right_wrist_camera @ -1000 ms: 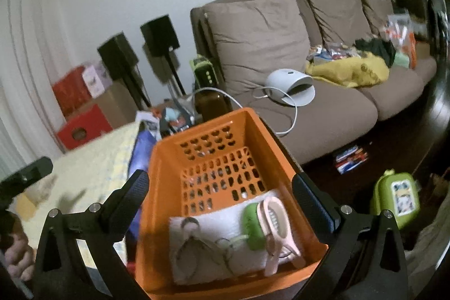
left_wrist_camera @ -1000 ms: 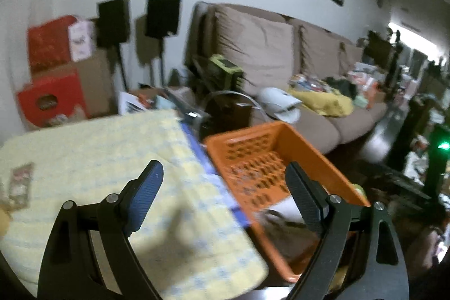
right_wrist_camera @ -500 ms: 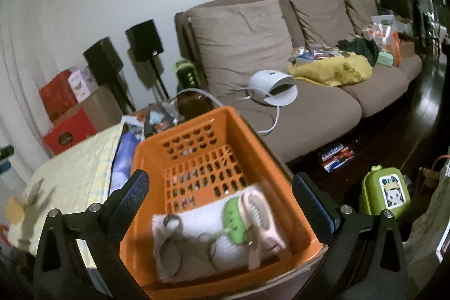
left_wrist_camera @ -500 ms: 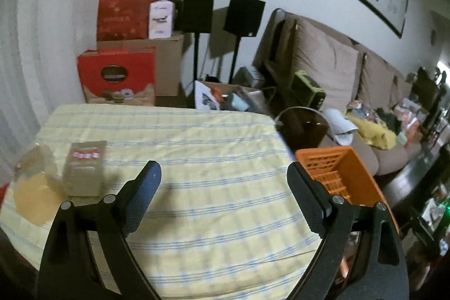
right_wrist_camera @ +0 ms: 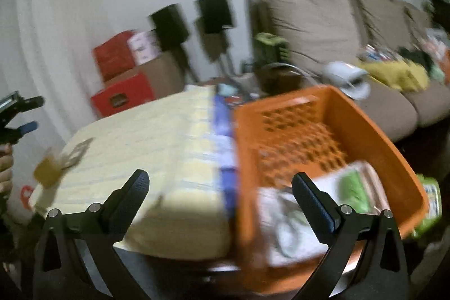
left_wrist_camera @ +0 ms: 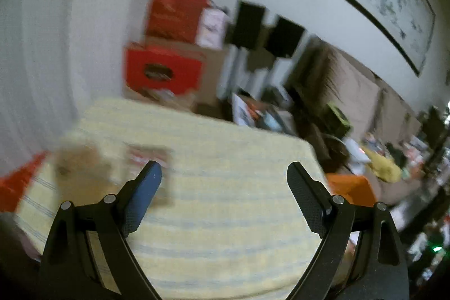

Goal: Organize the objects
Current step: 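Lift both open tools out of the basket and turn toward the table, then reach the left tool to the clear box while the right tool reaches the gold pouch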

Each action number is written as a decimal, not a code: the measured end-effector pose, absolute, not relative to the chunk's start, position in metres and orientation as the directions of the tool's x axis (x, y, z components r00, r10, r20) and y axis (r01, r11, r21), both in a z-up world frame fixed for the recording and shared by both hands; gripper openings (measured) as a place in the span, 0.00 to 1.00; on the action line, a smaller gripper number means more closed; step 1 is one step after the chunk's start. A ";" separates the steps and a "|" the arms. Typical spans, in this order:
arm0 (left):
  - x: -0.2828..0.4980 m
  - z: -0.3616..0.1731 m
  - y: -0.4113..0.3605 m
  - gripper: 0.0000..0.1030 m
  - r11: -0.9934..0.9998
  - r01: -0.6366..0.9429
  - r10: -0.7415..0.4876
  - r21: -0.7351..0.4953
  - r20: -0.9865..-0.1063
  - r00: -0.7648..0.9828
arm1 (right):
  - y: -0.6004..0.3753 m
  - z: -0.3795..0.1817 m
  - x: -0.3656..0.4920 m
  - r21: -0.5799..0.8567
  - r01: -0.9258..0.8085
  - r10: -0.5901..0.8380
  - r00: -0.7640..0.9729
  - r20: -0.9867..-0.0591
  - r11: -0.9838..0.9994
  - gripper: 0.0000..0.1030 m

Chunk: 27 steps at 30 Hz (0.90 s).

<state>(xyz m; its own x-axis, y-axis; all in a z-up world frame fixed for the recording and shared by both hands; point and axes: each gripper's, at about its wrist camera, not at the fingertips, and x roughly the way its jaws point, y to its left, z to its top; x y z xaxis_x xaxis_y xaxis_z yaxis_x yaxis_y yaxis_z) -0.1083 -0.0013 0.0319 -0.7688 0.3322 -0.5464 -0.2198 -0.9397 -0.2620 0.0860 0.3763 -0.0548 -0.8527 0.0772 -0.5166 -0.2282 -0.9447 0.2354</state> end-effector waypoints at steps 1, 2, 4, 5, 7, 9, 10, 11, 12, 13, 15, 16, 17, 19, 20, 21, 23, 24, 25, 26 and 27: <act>-0.107 0.037 -0.024 0.87 -0.960 -0.163 0.261 -0.225 -0.525 -0.810 | 0.366 -0.047 0.079 0.216 -0.203 0.066 -0.855 -0.515 -0.955 0.99; -0.105 0.040 -0.042 0.87 -0.974 -0.113 0.202 -0.199 -0.513 -0.834 | 0.349 -0.034 0.071 0.186 -0.160 0.047 -0.865 -0.499 -0.970 0.99; -0.102 0.044 -0.084 0.87 -0.983 -0.020 0.111 -0.182 -0.508 -0.854 | 0.324 -0.013 0.066 0.154 -0.094 0.018 -0.901 -0.433 -0.984 0.99; -0.099 0.044 -0.109 0.87 -0.980 0.017 0.089 -0.199 -0.511 -0.855 | 0.313 -0.004 0.062 0.143 -0.065 0.000 -0.912 -0.410 -0.988 0.99; -0.092 0.042 -0.147 0.87 -0.970 0.067 0.063 -0.234 -0.508 -0.859 | 0.297 0.007 0.050 0.133 -0.020 -0.035 -0.916 -0.400 -0.991 0.99; -0.088 0.038 -0.171 0.87 -0.964 0.099 0.042 -0.246 -0.509 -0.860 | 0.277 0.014 0.028 0.149 0.023 -0.085 -0.904 -0.420 -0.989 0.99; -0.087 0.036 -0.179 0.87 -0.961 0.110 0.036 -0.252 -0.512 -0.858 | 0.267 0.015 0.014 0.169 0.034 -0.105 -0.893 -0.437 -0.985 0.99; -0.087 0.032 -0.187 0.87 -0.957 0.122 0.032 -0.262 -0.517 -0.855 | 0.257 0.015 0.001 0.186 0.035 -0.119 -0.880 -0.460 -0.982 0.99; -0.087 0.028 -0.194 0.87 -0.953 0.129 0.035 -0.274 -0.524 -0.851 | 0.249 0.014 -0.011 0.197 0.031 -0.125 -0.866 -0.484 -0.980 0.99; -0.089 0.022 -0.200 0.87 -0.948 0.132 0.045 -0.291 -0.532 -0.846 | 0.240 0.012 -0.022 0.205 0.026 -0.130 -0.849 -0.512 -0.978 0.99; -0.096 0.011 -0.208 0.87 -0.941 0.133 0.064 -0.312 -0.548 -0.834 | 0.218 0.004 -0.055 0.220 0.024 -0.152 -0.797 -0.585 -0.975 0.99; -0.098 0.005 -0.210 0.87 -0.939 0.132 0.073 -0.318 -0.558 -0.826 | 0.210 0.000 -0.068 0.223 0.025 -0.160 -0.772 -0.615 -0.974 0.99; -0.102 -0.001 -0.210 0.87 -0.938 0.130 0.083 -0.322 -0.570 -0.818 | 0.198 -0.005 -0.083 0.224 0.025 -0.168 -0.745 -0.646 -0.974 0.99; -0.108 -0.014 -0.209 0.87 -0.939 0.120 0.104 -0.324 -0.596 -0.796 | 0.174 -0.017 -0.113 0.226 0.036 -0.188 -0.690 -0.699 -0.973 0.99; -0.113 -0.022 -0.207 0.87 -0.939 0.117 0.113 -0.324 -0.612 -0.783 | 0.170 -0.022 -0.119 0.227 0.042 -0.195 -0.675 -0.711 -0.973 0.99; -0.117 -0.026 -0.205 0.87 -0.939 0.115 0.121 -0.325 -0.623 -0.773 | 0.157 -0.028 -0.136 0.221 0.052 -0.201 -0.651 -0.732 -0.974 0.99; -0.124 -0.038 -0.204 0.87 -0.936 0.112 0.140 -0.334 -0.645 -0.751 | 0.140 -0.037 -0.155 0.201 0.058 -0.193 -0.620 -0.761 -0.978 0.99; -0.127 -0.043 -0.205 0.87 -0.934 0.114 0.144 -0.339 -0.649 -0.747 | 0.128 -0.045 -0.175 0.183 0.064 -0.185 -0.586 -0.789 -0.981 0.99; -0.129 -0.047 -0.206 0.87 -0.933 0.118 0.142 -0.340 -0.648 -0.748 | 0.119 -0.052 -0.190 0.168 0.067 -0.177 -0.558 -0.811 -0.983 0.99; -0.130 -0.052 -0.210 0.87 -0.933 0.126 0.131 -0.338 -0.643 -0.754 | 0.115 -0.056 -0.198 0.161 0.073 -0.175 -0.536 -0.826 -0.984 0.99; -0.130 -0.055 -0.213 0.87 -0.933 0.137 0.118 -0.333 -0.642 -0.757 | 0.102 -0.063 -0.215 0.144 0.093 -0.171 -0.502 -0.848 -0.985 0.99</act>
<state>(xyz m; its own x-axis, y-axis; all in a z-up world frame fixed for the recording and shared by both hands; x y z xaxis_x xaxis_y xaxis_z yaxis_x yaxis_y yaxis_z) -0.1300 -0.2132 -0.0555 -0.7573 0.1178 -0.6424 0.1374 -0.9328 -0.3331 -0.2147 0.1024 -0.0627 -0.5019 -0.1714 -0.8477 0.0934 -0.9852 0.1440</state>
